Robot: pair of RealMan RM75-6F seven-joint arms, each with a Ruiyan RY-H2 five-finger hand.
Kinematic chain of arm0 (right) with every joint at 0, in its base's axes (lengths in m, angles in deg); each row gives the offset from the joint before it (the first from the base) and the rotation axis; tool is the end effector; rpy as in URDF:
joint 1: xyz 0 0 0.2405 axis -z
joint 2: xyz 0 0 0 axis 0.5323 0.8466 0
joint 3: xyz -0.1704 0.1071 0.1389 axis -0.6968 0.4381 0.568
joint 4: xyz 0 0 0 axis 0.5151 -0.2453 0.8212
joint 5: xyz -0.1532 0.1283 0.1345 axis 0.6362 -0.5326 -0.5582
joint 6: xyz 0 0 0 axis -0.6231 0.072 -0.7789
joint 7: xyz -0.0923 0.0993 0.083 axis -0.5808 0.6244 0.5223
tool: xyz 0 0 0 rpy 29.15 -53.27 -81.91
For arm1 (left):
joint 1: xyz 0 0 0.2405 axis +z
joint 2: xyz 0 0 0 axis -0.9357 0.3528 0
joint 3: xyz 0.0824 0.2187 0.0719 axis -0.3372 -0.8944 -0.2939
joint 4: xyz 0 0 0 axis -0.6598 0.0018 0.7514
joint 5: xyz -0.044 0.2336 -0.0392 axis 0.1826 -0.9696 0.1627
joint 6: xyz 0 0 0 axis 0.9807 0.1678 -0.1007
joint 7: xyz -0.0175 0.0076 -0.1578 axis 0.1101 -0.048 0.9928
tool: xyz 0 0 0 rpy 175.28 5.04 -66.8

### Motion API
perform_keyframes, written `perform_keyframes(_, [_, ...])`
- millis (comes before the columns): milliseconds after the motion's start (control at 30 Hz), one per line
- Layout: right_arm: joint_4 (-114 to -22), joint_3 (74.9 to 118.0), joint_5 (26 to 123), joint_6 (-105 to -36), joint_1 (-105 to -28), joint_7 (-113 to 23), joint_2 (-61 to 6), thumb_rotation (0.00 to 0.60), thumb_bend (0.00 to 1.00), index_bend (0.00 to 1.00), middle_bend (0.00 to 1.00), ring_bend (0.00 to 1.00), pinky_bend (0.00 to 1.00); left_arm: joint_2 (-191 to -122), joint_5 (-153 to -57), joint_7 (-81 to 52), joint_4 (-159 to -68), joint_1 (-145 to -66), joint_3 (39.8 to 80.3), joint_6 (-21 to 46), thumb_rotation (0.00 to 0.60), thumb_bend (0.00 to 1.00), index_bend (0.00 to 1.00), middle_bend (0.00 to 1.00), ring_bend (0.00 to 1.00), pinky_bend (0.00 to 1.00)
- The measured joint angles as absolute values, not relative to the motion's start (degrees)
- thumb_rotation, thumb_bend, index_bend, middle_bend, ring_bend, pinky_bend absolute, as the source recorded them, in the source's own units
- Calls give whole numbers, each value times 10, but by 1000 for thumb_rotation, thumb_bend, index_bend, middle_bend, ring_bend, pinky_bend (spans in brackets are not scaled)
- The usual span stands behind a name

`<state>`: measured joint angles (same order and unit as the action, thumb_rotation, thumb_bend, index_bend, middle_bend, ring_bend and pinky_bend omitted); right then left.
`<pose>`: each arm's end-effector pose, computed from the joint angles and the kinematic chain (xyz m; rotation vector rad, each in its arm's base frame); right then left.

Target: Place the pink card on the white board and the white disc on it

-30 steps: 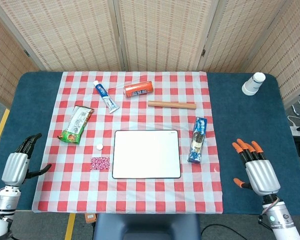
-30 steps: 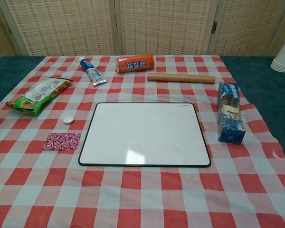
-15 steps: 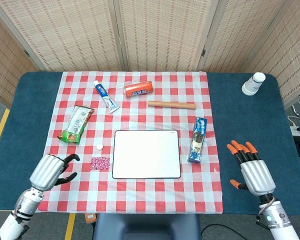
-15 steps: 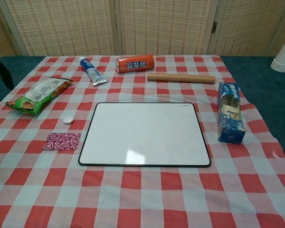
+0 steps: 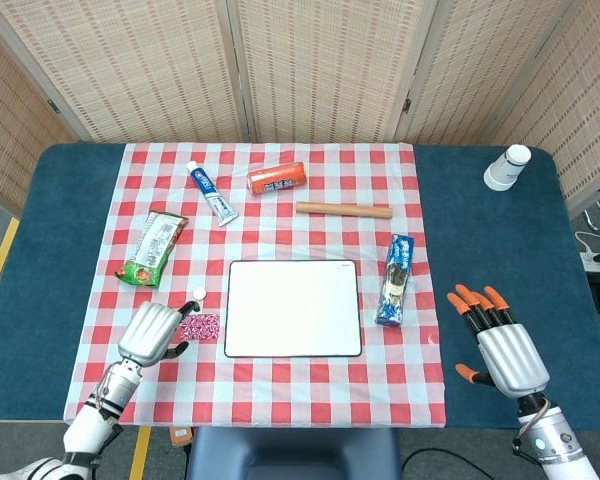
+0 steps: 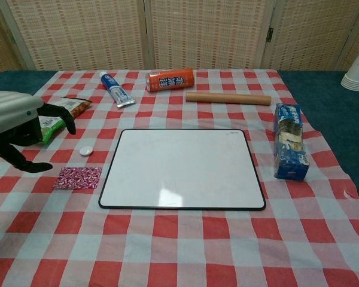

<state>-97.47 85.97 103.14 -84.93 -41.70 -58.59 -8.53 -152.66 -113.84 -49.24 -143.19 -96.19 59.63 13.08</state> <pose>-0.2447 -0.1980 0.0801 1.6446 -0.8906 0.9065 -0.1646 0.2800 -0.0082 -1.8207 -0.8323 -0.8077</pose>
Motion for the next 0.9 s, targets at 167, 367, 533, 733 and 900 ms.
perform_keyframes(167, [-972, 857, 1037, -851, -416, -576, -81, 600, 0, 0, 9, 0, 0, -1577, -1022, -552, -1431, -986, 624, 128, 600, 240, 330, 1000, 1000, 1000])
perform_keyframes(367, [-971, 858, 1036, -849, -417, -565, -76, 600, 0, 0, 9, 0, 0, -1613, -950, -598, -1427, -1016, 634, 112, 600, 240, 331, 1000, 1000, 1000])
perform_keyframes(533, [-971, 858, 1036, -848, -418, -560, -73, 600, 0, 0, 9, 0, 0, -1617, -940, -594, -1419, -1023, 620, 107, 600, 240, 331, 1000, 1000, 1000])
perform_keyframes(733, [-971, 858, 1037, -850, -417, -557, -72, 600, 0, 0, 9, 0, 0, -1621, -930, -585, -1414, -1033, 616, 106, 600, 241, 331, 1000, 1000, 1000])
perform_keyframes(900, [-971, 861, 1030, -849, -418, -550, -69, 600, 0, 0, 9, 0, 0, -1631, -924, -590, -1397, -1042, 611, 104, 600, 242, 322, 1000, 1000, 1000])
